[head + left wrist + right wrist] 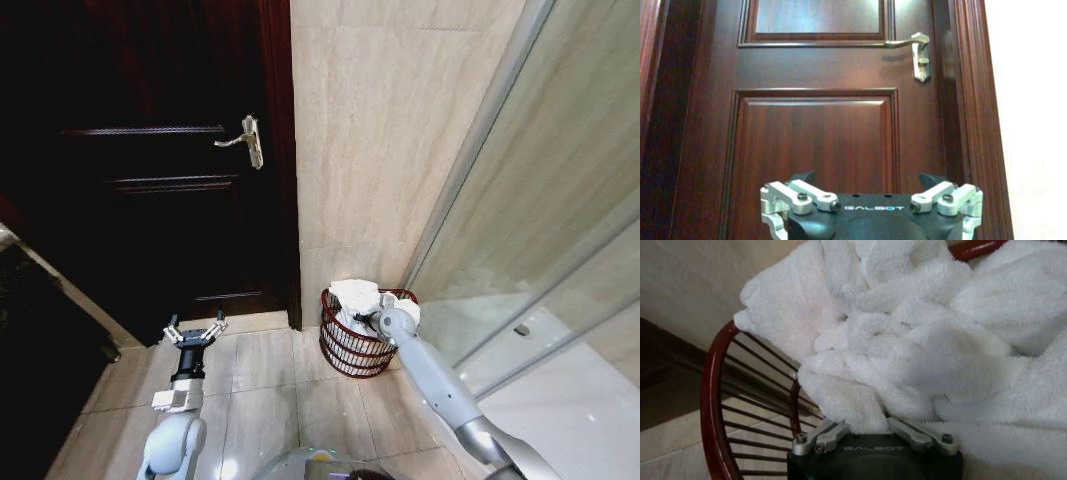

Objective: Discard the used towel into the hamper.

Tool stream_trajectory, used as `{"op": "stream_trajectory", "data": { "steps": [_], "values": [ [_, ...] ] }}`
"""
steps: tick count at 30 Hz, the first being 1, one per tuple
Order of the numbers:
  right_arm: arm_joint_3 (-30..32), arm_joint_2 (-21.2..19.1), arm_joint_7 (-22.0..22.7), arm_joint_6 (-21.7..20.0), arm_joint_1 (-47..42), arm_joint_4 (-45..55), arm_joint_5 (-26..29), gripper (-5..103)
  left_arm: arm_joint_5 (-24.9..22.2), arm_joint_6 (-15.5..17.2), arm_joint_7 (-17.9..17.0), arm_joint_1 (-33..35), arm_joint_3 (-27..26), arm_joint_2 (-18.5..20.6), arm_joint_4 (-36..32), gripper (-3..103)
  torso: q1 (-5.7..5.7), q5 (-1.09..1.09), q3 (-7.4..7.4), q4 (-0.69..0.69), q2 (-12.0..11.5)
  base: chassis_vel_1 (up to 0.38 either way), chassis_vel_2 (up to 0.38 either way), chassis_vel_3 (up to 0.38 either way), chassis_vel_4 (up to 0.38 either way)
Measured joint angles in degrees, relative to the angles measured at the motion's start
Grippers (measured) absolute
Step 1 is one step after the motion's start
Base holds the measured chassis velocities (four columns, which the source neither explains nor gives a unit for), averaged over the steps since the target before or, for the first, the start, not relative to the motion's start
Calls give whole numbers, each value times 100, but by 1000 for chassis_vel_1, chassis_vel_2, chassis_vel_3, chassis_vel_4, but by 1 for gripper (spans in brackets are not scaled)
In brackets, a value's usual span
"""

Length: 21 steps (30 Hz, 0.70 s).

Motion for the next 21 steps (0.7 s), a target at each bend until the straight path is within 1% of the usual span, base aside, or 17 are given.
{"op": "stream_trajectory", "data": {
  "steps": [1, 2, 3, 4, 5, 6, 7, 11, 12, 13, 14, 15, 16, 17, 18, 20, 21],
  "values": [
    [-1, 8, -38, 1, -27, -8, -67, 4, 0, -6, 0, 0, 3, 0, 0, 100, 0, 0, 0, 0, 0, 0, 0, 0, 0],
    [3, 19, -76, 2, -64, -6, -158, 2, 0, -10, 0, 0, 4, -3, -2, 100, 0, 0, 0, 0, 0, 0, 0, 0, 0],
    [33, 38, -118, 2, -133, 48, -300, 2, -2, -11, -1, 0, 5, -4, -17, 100, 0, 1, 1, -1, 0, 0, 0, 0, 0],
    [33, 38, -118, 2, -133, 48, -300, 2, -2, -11, -1, 0, 5, -4, -17, 100, 0, 1, 1, -1, 0, 0, 0, 0, 0],
    [67, 40, -137, 1, -167, 127, -338, 10, -2, -12, -1, 0, 3, -3, -24, 100, 1, 1, 1, -1, 0, 0, 0, 0, 0],
    [102, 27, -130, 1, -214, 297, -374, 10, -2, -14, 0, 0, 1, 0, -30, 100, 1, 1, 1, -1, 0, 0, 0, 0, 0],
    [118, 4, -95, 1, -261, 457, -399, 20, -2, -15, 0, 1, 1, 1, -38, 100, 1, 1, 1, 0, 0, 0, 0, 0, 0],
    [135, -50, -22, 1, -363, 768, -471, 20, -5, -17, 0, 5, 5, 2, -50, 100, 1, 2, 1, 0, 0, 0, 0, 0, 0],
    [177, -122, 1, 3, -520, 1145, -619, 30, -6, -23, 0, 5, 20, 3, -51, 100, 1, 1, 1, 0, 0, 0, 0, 0, 0],
    [226, -183, 56, 8, -694, 1539, -684, 30, -7, -25, 0, 4, 45, 3, -52, 100, 1, 1, 1, -1, 0, 0, 0, 0, 0],
    [264, -218, 96, 18, -815, 1795, -740, 41, -7, -27, 0, 3, 62, 4, -52, 100, 1, 0, 1, -1, 1, 0, 0, 0, 0],
    [264, -218, 96, 18, -815, 1795, -740, 41, -7, -27, 0, 3, 62, 4, -52, 100, 1, 0, 1, -1, 1, 0, 0, 0, 0],
    [287, -250, 119, 49, -918, 1997, -835, 41, -7, -28, 0, 2, 81, 4, -52, 100, 1, 1, 1, -1, 1, 0, 0, 0, 0],
    [316, -317, 128, 165, -1128, 2382, -1094, 52, -7, -30, 0, 2, 117, 4, -52, 100, 1, 1, 1, -2, 1, 0, 0, 0, 0],
    [316, -317, 128, 165, -1128, 2382, -1094, 52, -7, -30, 0, 2, 117, 4, -52, 100, 1, 1, 1, -2, 1, 0, 0, 0, 0],
    [391, -399, 200, 263, -1342, 2895, -1278, 64, 1, -31, 0, -9, 172, 4, -51, 100, 1, 0, 0, -1, 1, 0, 0, 0, 0],
    [444, -441, 230, 280, -1398, 3111, -1311, 64, 9, -31, 0, -17, 192, -1, -50, 100, 0, 0, 0, -2, 1, 0, 0, 0, 0]
  ]
}}
